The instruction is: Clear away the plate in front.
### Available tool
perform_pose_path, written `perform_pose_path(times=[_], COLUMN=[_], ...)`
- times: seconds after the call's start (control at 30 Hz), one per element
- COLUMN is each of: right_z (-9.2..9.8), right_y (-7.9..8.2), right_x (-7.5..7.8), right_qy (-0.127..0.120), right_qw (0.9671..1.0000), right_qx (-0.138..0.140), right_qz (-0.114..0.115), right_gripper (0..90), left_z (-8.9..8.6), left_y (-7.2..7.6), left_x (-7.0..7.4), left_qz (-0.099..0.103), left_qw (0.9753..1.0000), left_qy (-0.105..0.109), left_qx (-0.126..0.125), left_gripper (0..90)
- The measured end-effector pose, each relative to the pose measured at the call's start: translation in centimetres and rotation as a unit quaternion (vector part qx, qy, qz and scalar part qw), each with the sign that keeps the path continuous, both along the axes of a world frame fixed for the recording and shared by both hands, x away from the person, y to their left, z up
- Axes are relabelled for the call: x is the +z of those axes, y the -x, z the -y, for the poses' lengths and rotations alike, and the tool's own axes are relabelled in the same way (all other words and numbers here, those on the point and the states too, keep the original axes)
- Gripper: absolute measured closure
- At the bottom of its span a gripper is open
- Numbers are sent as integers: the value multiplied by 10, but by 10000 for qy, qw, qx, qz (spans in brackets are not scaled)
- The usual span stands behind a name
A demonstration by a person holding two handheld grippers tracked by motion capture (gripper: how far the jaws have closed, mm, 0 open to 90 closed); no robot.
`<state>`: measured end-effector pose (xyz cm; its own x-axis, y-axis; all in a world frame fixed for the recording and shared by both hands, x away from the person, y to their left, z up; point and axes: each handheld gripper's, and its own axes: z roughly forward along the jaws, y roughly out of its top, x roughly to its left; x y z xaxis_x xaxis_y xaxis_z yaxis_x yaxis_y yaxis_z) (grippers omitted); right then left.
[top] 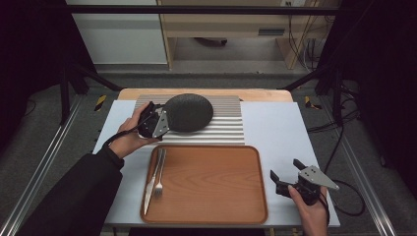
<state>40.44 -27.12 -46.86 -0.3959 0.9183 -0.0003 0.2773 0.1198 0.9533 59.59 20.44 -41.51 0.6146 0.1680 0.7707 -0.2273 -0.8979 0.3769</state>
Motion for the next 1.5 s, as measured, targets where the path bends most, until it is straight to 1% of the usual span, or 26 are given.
perform_pose_path(times=[0.07,0.1,0.17,0.27,0.3,0.4,0.5,0.53,0.7,0.77,0.9,0.97,1.03,1.1,1.17,1.3,1.5], right_z=[0,0,1,3,3,2,2,2,2,3,5,5,5,4,4,5,4], right_y=[0,0,0,0,0,-1,-1,-1,-1,-1,-1,-1,-1,-1,-1,-1,-1], right_x=[0,0,0,0,0,0,0,0,0,0,0,1,0,0,0,0,0], right_qy=[-22,-20,-11,-23,-27,-20,-10,-11,-21,-29,-51,-58,-48,-47,-49,-50,-40], right_qw=[10000,10000,10000,10000,10000,10000,10000,10000,10000,10000,10000,10000,10000,10000,10000,10000,10000], right_qx=[-12,-10,-16,-34,-41,-31,-13,-11,-17,-15,-38,-38,-33,-25,-22,-21,-33], right_qz=[-9,-8,1,1,-6,-7,-26,-26,-9,-7,-21,-15,-10,-19,-26,-28,-42], right_gripper=[67,67,66,64,64,64,62,62,61,61,61,61,62,61,62,62,63], left_z=[1,1,3,6,7,10,13,14,17,17,18,19,21,22,24,27,30], left_y=[0,1,4,7,7,6,6,6,6,6,4,4,3,2,1,-3,-6], left_x=[-2,-2,-4,-6,-7,-11,-14,-15,-20,-22,-28,-31,-35,-38,-41,-45,-51], left_qz=[-116,-137,-93,-19,1,12,62,70,83,45,20,8,6,31,64,130,275], left_qw=[9999,9999,9999,9998,9997,9996,9992,9992,9985,9982,9971,9969,9963,9956,9950,9946,9945], left_qy=[25,-3,-32,-166,-210,-239,-339,-344,-485,-541,-690,-690,-764,-872,-933,-979,-972], left_qx=[49,72,18,-57,-80,-121,-178,-189,-258,-249,-325,-376,-385,-356,-352,-311,-265], left_gripper=[154,154,154,156,159,166,185,185,196,204,226,239,244,260,283,324,362])
